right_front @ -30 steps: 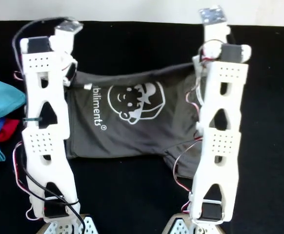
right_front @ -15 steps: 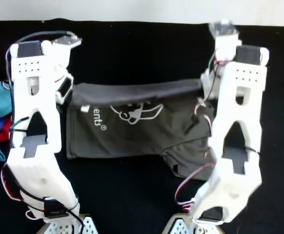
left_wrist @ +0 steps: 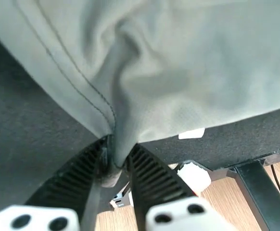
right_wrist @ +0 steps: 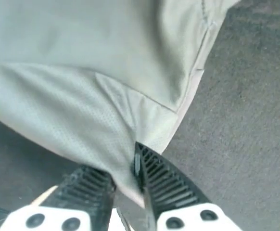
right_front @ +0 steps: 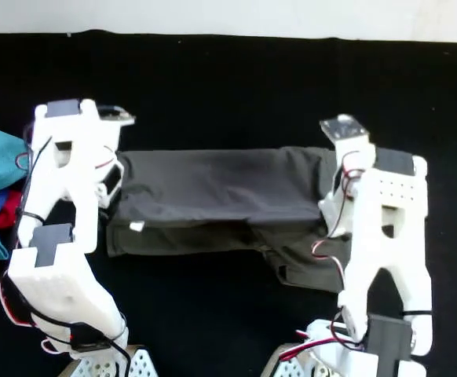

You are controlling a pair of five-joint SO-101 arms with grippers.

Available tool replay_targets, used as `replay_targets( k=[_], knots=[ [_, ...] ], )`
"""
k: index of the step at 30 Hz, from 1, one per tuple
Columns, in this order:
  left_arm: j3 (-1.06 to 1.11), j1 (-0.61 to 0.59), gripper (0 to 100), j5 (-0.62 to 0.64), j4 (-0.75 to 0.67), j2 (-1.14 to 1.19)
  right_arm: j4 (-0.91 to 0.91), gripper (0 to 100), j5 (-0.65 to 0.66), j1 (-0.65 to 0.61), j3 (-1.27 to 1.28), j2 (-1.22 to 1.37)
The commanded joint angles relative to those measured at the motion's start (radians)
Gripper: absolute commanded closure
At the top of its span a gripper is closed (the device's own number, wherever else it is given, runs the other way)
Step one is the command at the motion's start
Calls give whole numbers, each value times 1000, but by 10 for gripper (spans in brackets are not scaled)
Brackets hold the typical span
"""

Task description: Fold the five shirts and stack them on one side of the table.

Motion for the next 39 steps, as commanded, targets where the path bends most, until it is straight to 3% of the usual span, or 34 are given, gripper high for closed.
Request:
replay_targets(
  k=[1, 6, 15, 20, 23, 28, 35, 38, 39],
  knots=[
    [77, 16, 991, -6, -54, -51, -45, 993, 55, 45, 53, -41],
    [176, 31, 991, -6, -138, -53, -102, 993, 74, 42, 166, -41],
    [183, 31, 983, -6, -133, -61, -154, 981, 74, 41, 242, -50],
    [156, 25, 832, -21, -97, -62, -30, 805, 75, 22, 162, -50],
    [50, 24, 781, -38, -20, -62, 58, 803, 71, 1, 51, -50],
    [-208, -2, 796, -40, 86, -61, 154, 803, 69, 1, -173, -50],
    [-358, -16, 826, -35, 84, -48, 87, 806, 68, -22, -245, -39],
    [-348, 42, 1000, -21, 31, -25, -87, 915, 44, -77, -162, -39],
    [-349, 61, 982, 8, 11, -10, -153, 985, 18, -99, -130, -38]
  ],
)
